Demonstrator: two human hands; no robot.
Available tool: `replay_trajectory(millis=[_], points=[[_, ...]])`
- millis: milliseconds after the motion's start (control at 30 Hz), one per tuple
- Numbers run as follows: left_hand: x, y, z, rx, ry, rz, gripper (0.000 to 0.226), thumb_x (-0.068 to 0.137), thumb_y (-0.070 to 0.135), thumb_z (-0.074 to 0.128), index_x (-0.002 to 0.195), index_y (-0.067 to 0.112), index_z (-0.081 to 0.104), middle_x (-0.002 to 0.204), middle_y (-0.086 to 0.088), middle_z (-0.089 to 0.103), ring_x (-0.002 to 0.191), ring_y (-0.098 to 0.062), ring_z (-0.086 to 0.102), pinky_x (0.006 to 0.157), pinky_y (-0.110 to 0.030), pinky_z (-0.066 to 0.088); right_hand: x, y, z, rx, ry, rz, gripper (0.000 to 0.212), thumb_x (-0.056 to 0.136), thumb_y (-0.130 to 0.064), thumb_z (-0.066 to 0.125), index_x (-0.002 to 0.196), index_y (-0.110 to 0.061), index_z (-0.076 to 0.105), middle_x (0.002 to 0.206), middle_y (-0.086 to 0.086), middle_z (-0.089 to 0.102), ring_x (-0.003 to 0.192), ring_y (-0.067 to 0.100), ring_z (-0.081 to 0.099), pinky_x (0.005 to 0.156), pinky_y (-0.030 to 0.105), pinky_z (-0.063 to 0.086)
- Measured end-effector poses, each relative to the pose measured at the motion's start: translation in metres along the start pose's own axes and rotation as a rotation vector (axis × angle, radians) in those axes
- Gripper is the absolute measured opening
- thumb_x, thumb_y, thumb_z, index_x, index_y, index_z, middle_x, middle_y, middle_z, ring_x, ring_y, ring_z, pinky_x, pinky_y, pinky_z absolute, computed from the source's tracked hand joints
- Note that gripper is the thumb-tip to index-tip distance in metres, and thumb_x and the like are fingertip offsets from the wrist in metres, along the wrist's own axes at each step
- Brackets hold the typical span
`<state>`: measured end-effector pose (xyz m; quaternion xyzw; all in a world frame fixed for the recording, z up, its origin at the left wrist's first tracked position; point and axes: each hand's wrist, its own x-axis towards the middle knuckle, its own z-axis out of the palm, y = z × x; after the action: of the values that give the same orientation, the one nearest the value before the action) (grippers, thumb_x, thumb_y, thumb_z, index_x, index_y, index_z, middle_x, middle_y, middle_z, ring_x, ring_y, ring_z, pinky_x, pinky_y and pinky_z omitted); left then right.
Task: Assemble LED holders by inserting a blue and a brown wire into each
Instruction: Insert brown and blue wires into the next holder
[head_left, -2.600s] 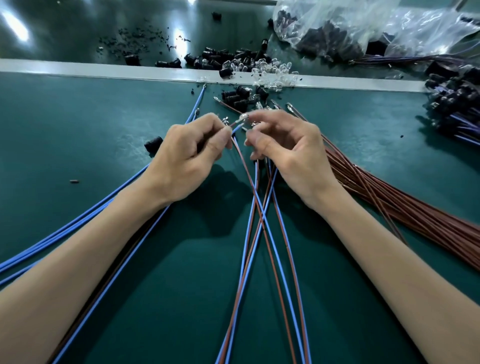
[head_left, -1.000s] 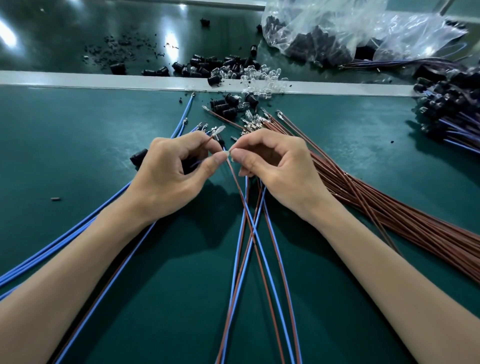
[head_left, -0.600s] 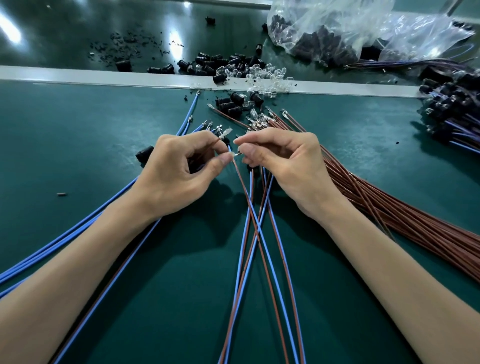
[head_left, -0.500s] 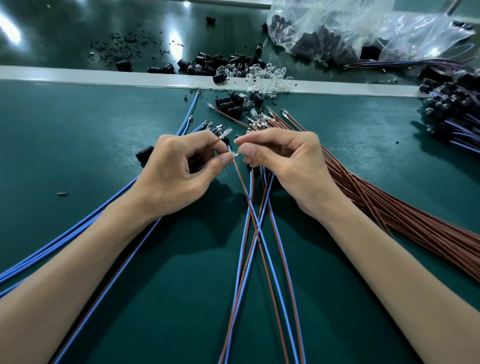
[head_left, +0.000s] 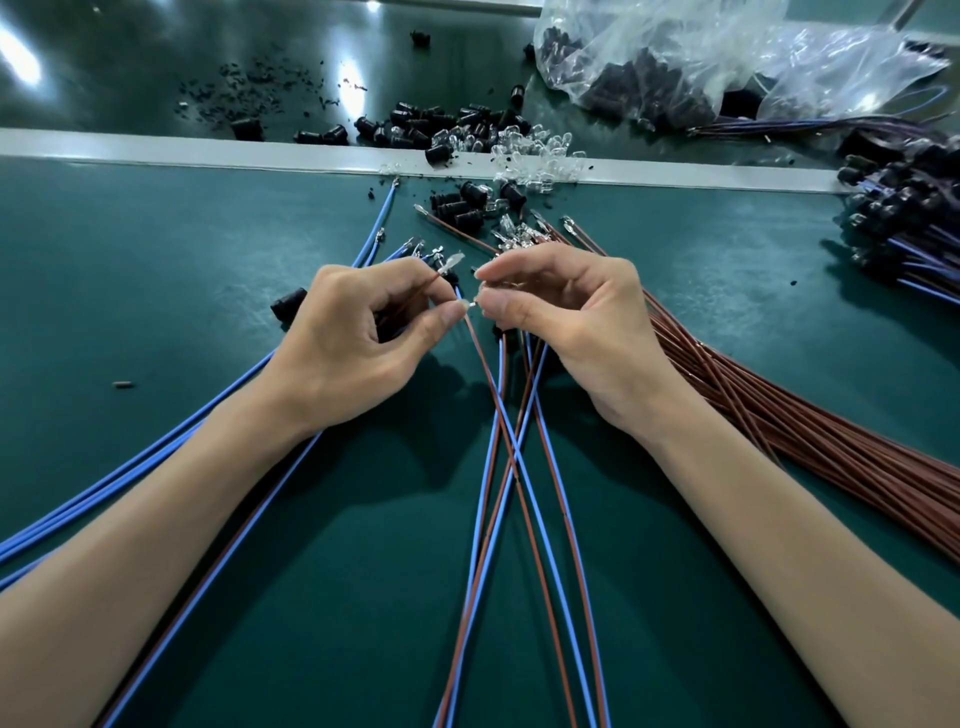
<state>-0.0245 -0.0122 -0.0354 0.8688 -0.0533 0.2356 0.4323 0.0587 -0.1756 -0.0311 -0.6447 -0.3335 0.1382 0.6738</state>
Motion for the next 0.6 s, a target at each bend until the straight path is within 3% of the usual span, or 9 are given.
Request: replay_trajectory(millis=[200,600], points=[[-0.0002,-0.0004,-0.0002,0.005,0.004,0.009,0.014,0.086,0.019,0.061,0.079,0.007,0.063,0.058,-0.016,0.055,0.051,-0.025,0.046,0.051,-0.036,0.039,0.0002,0.0013,-0.0007,0.018,0.002,-0.002,0.02,0.079,-0.002,0.072,0.093,-0.016,0.07,0.078,-0.011,0.07,0.078,0.003,0.065,0.075,0.019,0.052],[0.0,0.0014,-0.0007,0.024,-0.004,0.018,0.015,0.086,0.019,0.061,0.077,0.006,0.063,0.054,-0.011,0.051,0.052,-0.025,0.044,0.05,-0.032,0.037,0.0007,0.0001,0.0023,-0.01,0.016,0.015,0.017,0.081,0.001,0.07,0.085,-0.015,0.071,0.074,-0.005,0.071,0.073,0.011,0.067,0.076,0.026,0.057]])
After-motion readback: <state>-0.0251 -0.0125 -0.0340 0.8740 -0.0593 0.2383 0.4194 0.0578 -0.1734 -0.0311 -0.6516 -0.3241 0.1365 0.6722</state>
